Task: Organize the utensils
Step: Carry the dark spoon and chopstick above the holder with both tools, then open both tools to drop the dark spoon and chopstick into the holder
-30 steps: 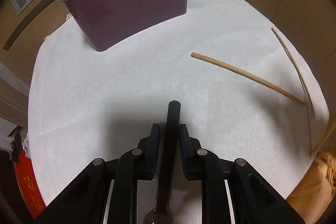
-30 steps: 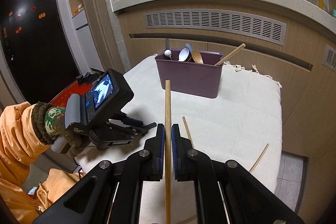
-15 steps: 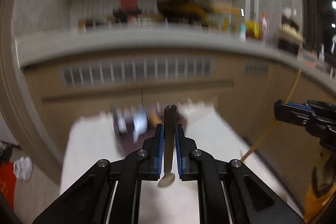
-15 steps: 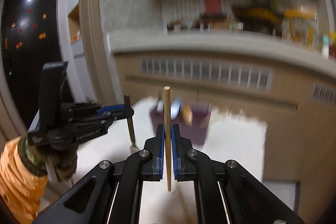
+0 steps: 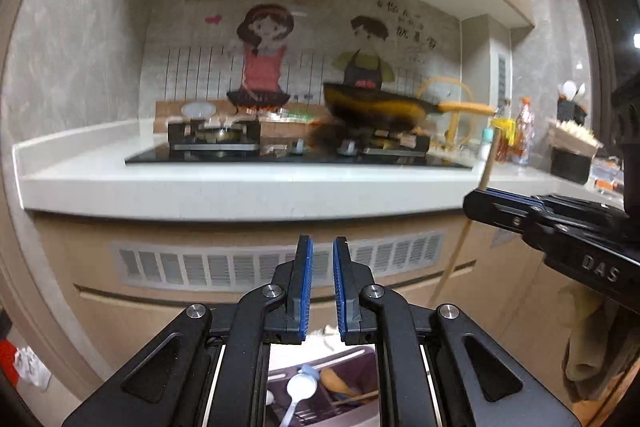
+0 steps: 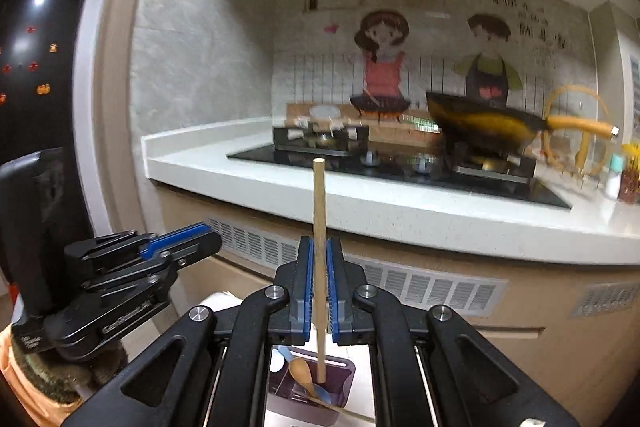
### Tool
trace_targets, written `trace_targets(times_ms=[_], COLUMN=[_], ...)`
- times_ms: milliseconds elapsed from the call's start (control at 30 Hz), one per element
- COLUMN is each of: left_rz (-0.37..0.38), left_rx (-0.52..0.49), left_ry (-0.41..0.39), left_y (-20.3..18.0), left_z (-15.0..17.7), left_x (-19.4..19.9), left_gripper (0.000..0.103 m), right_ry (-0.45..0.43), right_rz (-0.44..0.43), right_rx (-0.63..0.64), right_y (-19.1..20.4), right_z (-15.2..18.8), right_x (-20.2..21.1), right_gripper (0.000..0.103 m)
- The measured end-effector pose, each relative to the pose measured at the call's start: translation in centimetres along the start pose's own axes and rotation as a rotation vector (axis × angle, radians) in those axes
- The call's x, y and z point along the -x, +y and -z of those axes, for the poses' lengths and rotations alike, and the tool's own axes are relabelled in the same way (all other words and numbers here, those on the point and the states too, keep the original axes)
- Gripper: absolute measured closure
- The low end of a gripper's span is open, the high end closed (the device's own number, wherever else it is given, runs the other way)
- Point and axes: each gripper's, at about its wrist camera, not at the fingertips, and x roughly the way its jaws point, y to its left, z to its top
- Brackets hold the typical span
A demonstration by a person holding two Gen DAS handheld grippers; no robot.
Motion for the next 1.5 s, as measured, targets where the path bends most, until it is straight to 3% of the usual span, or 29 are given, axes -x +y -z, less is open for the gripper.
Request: trace_targets(times_ms=[167, 433, 467, 533, 600, 667, 800, 967, 1033, 1133, 1233, 1500], left_rz=[0.000, 0.004, 0.001, -0.008, -0.021, -0.055, -0.094, -0.108, -0.098, -0.088, -0.076, -0.045], left_rx=[0.077, 0.134, 0.140, 0.156, 0.164, 0.151, 0.129, 0.084, 0.076, 0.064, 0.044, -0.036], left_ry=[0.127, 0.298, 0.333, 0.400, 0.429, 0.436, 0.454, 0.488, 0.504, 0.526, 0.549, 0.609], left_y=[2.2, 3.0, 2.8, 2.5, 2.0, 1.3, -0.1, -2.1, -3.1, -4.4, -6.1, -10.6], left_z=[4.7, 12.2, 13.4, 15.5, 17.0, 18.3, 19.7, 20.6, 21.0, 21.5, 22.2, 23.3], left_x=[-4.2, -3.9, -3.9, -3.8, -3.4, -2.6, -1.5, -0.4, 0.1, 0.6, 1.0, 0.7], left_gripper=[0.092, 0.089, 0.085, 0.066, 0.039, 0.035, 0.030, 0.026, 0.026, 0.025, 0.025, 0.025], right_ry=[0.123, 0.364, 0.389, 0.416, 0.440, 0.435, 0.372, 0.311, 0.303, 0.336, 0.383, 0.510], right_rz=[0.009, -0.015, -0.014, 0.004, 0.006, 0.006, 0.031, 0.021, 0.034, 0.051, 0.086, 0.218], right_rx=[-0.029, -0.063, -0.064, -0.045, -0.024, -0.005, 0.050, 0.083, 0.087, 0.061, 0.030, -0.076], right_y=[-1.1, -0.9, -0.7, -0.5, -0.2, 0.0, 0.8, 1.3, 1.1, 0.3, -0.9, -4.4], right_z=[3.8, 10.9, 11.8, 12.9, 13.7, 14.5, 15.1, 16.4, 17.6, 19.9, 22.6, 30.6], right_x=[-5.5, -12.1, -12.5, -12.8, -12.7, -11.8, -8.4, -2.3, 0.1, 2.3, 3.4, 5.6], right_gripper=[0.096, 0.095, 0.095, 0.095, 0.087, 0.074, 0.074, 0.049, 0.048, 0.046, 0.035, 0.035])
